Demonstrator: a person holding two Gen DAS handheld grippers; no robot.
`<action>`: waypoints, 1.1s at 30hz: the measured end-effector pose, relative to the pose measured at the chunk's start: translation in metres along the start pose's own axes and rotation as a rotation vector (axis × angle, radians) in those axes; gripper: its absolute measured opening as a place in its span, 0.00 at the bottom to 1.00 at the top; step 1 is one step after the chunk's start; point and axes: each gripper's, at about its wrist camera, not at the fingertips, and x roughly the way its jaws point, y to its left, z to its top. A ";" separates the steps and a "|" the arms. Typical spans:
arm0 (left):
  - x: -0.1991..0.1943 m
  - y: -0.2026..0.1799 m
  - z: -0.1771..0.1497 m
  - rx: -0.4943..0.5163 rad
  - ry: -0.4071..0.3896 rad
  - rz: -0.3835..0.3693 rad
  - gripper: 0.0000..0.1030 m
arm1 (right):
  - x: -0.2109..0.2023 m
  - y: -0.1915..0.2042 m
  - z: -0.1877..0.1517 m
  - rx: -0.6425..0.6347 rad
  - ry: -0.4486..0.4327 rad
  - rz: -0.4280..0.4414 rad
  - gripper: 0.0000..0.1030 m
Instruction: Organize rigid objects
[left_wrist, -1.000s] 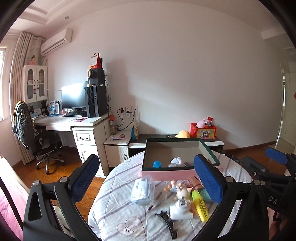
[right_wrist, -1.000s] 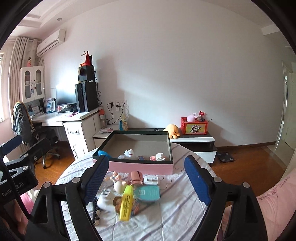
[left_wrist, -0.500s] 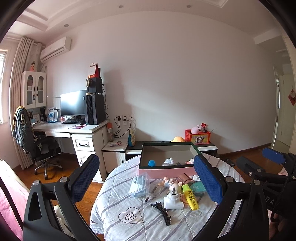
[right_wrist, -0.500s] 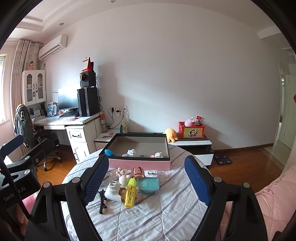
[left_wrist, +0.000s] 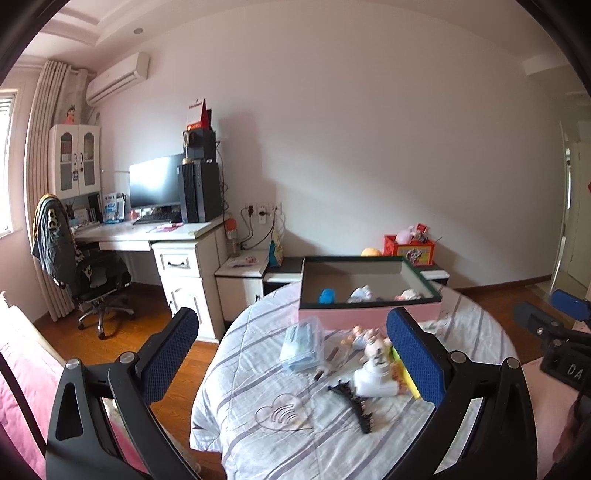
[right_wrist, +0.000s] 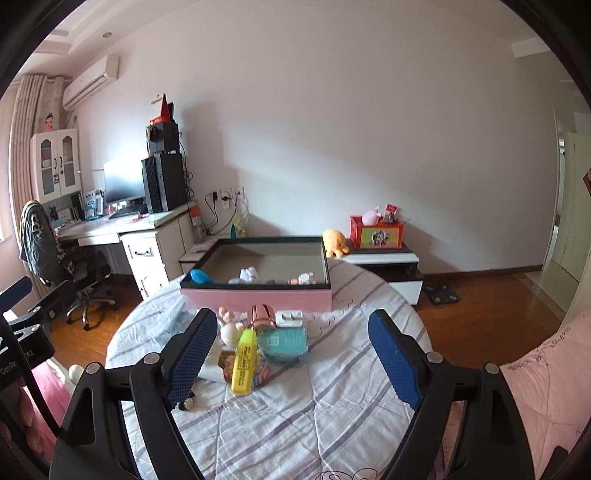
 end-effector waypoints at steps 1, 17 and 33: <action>0.007 0.004 -0.004 0.000 0.020 0.013 1.00 | 0.006 -0.002 -0.003 0.003 0.017 -0.003 0.83; 0.135 0.027 -0.057 -0.084 0.342 -0.077 1.00 | 0.108 -0.022 -0.043 0.051 0.232 -0.007 0.83; 0.250 0.016 -0.069 -0.200 0.531 -0.116 1.00 | 0.173 -0.031 -0.048 0.067 0.339 0.031 0.83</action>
